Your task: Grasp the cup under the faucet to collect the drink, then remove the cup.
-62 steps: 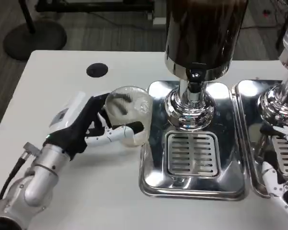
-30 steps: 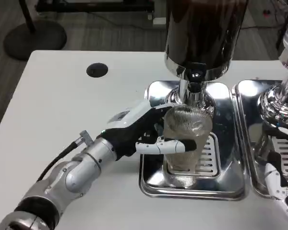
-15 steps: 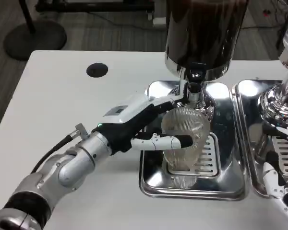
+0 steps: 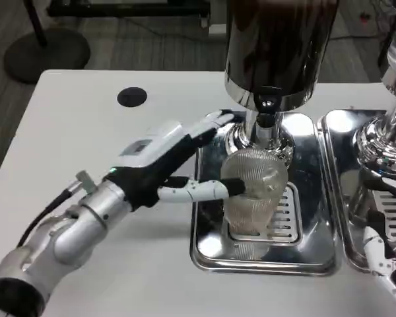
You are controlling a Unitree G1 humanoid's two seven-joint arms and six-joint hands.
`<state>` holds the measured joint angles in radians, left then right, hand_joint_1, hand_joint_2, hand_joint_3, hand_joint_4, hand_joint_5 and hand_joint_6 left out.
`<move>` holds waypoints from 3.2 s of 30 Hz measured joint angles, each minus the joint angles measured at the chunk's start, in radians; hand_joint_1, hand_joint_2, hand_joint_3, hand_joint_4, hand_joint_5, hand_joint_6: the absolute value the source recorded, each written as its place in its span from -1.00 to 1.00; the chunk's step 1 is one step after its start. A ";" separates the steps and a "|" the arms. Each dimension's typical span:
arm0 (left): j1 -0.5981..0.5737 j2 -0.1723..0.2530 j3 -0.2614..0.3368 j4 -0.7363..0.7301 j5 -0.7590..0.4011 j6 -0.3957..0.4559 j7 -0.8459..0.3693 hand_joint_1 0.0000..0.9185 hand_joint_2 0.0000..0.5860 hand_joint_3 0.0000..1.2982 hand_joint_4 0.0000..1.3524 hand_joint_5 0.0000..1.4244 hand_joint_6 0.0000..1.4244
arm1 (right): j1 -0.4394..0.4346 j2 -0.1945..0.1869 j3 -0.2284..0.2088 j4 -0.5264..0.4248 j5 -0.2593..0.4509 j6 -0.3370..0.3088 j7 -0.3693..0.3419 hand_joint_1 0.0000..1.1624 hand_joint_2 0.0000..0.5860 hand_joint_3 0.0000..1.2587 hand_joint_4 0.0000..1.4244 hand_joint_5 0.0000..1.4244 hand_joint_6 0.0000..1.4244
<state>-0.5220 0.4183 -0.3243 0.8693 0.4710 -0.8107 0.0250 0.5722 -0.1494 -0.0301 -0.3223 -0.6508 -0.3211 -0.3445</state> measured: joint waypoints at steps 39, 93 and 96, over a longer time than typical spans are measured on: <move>-0.132 0.010 0.156 -0.242 -0.540 0.037 -0.757 -0.71 -0.67 -0.62 -0.63 -0.54 -0.57 | -0.017 -0.008 0.006 0.013 0.010 0.000 0.000 -0.20 0.70 -0.42 -0.65 -0.69 -0.58; -0.073 0.105 0.155 -0.395 -0.343 -0.131 -0.616 -0.83 -0.71 -0.68 -0.71 -0.64 -0.71 | -0.166 -0.043 0.043 0.056 0.264 0.119 0.307 -0.24 -0.22 -1.00 -1.00 -0.93 -0.65; -0.070 0.105 0.152 -0.395 -0.342 -0.130 -0.611 -0.83 -0.71 -0.68 -0.71 -0.64 -0.71 | -0.181 -0.049 0.044 0.056 0.288 0.139 0.341 -0.23 -0.29 -1.00 -1.00 -0.99 -0.67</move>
<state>-0.5921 0.5231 -0.1719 0.4741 0.1289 -0.9411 -0.5860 0.3916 -0.1982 0.0141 -0.2667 -0.3627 -0.1817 -0.0034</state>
